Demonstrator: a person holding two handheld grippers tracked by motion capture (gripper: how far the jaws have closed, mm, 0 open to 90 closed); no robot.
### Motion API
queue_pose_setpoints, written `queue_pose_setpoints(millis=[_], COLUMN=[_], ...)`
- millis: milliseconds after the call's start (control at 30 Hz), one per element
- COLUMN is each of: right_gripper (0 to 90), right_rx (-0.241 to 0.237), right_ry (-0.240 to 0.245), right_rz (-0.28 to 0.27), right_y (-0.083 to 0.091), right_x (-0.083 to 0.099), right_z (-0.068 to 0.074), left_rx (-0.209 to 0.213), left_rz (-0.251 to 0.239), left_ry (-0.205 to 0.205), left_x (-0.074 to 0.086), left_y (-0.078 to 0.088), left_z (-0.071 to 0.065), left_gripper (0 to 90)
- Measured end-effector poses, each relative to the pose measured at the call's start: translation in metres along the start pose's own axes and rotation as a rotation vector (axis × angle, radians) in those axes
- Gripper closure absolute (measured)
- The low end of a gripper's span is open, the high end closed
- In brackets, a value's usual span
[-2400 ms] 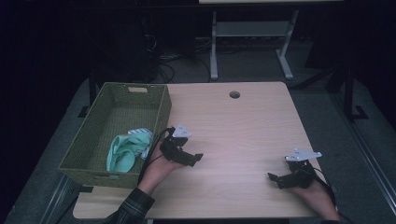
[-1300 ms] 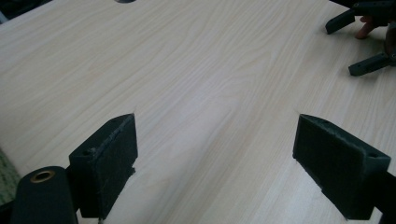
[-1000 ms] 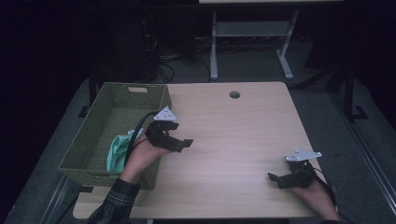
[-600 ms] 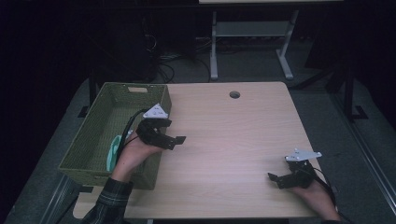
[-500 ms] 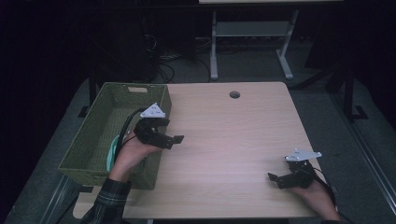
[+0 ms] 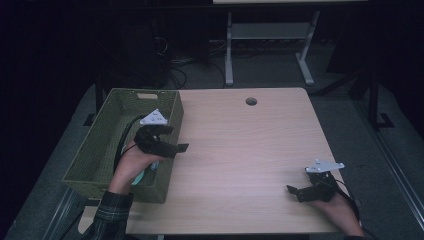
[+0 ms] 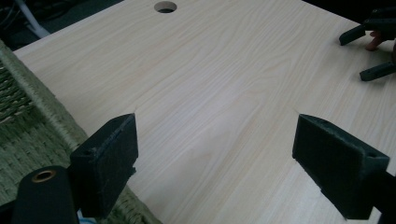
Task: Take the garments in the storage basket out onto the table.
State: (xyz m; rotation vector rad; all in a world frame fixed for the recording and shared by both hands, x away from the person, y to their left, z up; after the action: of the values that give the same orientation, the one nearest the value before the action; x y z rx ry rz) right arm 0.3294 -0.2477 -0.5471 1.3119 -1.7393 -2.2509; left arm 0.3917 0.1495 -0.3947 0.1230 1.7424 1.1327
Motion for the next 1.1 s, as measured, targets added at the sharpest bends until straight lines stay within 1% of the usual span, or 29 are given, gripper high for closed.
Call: queue_pose_setpoints(millis=[133,233,300,367,400,533,567,633,733,800,833,967,1100], right_gripper=[1.1,1.2,1.1,1.2,1.2,1.1,1.2,1.2,1.2,1.2,1.2,1.2,1.2], right_rx=[0.0,0.0,0.0,0.0,0.0,0.0,0.0,0.0,0.0,0.0,0.0,0.0,0.0], right_ry=[0.0,0.0,0.0,0.0,0.0,0.0,0.0,0.0,-0.001,0.0,0.001,0.0,-0.001], right_rz=[0.0,0.0,0.0,0.0,0.0,0.0,0.001,0.0,0.0,0.0,0.0,0.0,0.0], right_y=[0.0,0.0,0.0,0.0,0.0,0.0,0.0,0.0,0.0,0.0,0.0,0.0,0.0], right_x=[0.0,0.0,0.0,0.0,0.0,0.0,0.0,0.0,0.0,0.0,0.0,0.0,0.0], right_z=[0.0,0.0,0.0,0.0,0.0,0.0,0.0,0.0,0.0,0.0,0.0,0.0,0.0], left_rx=[-0.012,-0.02,-0.025,-0.032,-0.035,-0.039,-0.039,-0.04,-0.046,-0.044,-0.045,-0.051,-0.059], left_rz=[-0.01,-0.006,-0.012,-0.009,-0.009,-0.007,-0.009,-0.009,-0.001,-0.006,-0.002,-0.004,-0.002], left_ry=[0.019,0.02,0.033,0.031,0.037,0.045,0.055,0.059,0.06,0.07,0.065,0.079,0.083], left_x=[0.003,0.006,0.007,0.009,0.01,0.015,0.016,0.018,0.022,0.024,0.026,0.03,0.035], left_y=[0.005,0.01,0.013,0.016,0.017,0.021,0.022,0.024,0.028,0.03,0.032,0.035,0.039], left_z=[0.006,0.011,0.014,0.017,0.019,0.024,0.025,0.028,0.032,0.034,0.036,0.041,0.047], left_gripper=[13.5,13.8,14.0,14.0,14.0,14.0,14.0,14.0,14.2,14.2,14.2,14.2,14.4])
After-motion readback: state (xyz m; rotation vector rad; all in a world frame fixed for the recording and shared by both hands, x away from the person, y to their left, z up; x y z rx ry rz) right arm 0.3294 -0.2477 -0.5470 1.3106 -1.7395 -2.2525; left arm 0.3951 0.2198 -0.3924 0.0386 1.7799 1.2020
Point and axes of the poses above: each handheld gripper's, and its own axes: y roughly backward along the jaws, x roughly out of its underside, z roughly to its left, the point moved 9 cm from there along -y, roughly forward along the jaws, and after that the axes turned 8 degrees about z, right-handed, at the moved point
